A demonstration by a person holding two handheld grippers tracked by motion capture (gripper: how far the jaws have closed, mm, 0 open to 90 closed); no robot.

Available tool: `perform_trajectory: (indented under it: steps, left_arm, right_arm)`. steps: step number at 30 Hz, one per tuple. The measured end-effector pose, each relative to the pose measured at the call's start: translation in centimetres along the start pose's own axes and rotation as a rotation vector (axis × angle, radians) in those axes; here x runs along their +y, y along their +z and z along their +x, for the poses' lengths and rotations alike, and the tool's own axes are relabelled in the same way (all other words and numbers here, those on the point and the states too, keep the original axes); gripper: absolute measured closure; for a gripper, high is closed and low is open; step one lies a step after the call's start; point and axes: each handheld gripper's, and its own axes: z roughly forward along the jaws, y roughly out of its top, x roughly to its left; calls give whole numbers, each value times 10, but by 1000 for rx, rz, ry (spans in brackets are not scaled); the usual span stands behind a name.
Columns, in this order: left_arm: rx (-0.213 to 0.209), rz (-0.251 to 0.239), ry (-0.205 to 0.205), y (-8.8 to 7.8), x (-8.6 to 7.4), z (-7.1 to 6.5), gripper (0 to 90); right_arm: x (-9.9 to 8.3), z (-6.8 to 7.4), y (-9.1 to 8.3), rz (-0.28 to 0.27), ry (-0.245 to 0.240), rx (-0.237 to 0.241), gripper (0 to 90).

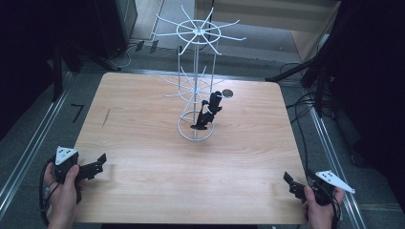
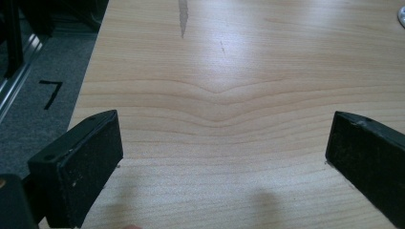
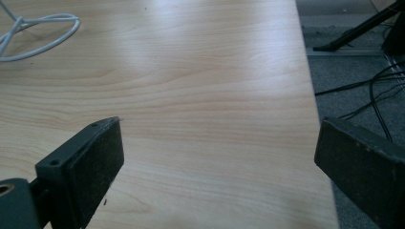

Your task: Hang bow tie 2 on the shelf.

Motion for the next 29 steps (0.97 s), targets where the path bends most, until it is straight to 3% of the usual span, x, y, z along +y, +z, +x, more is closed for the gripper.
perform_trajectory:
  steps: [17, 29]
  left_arm:
    - [4, -2, 10, 0, 0, -1, 0]
    - [9, 3, 9, 1, 0, -1, 0]
  right_arm:
    - [-7, -11, -12, -4, 38, -19, 51]
    - [-8, -10, -10, -2, 27, -21, 52]
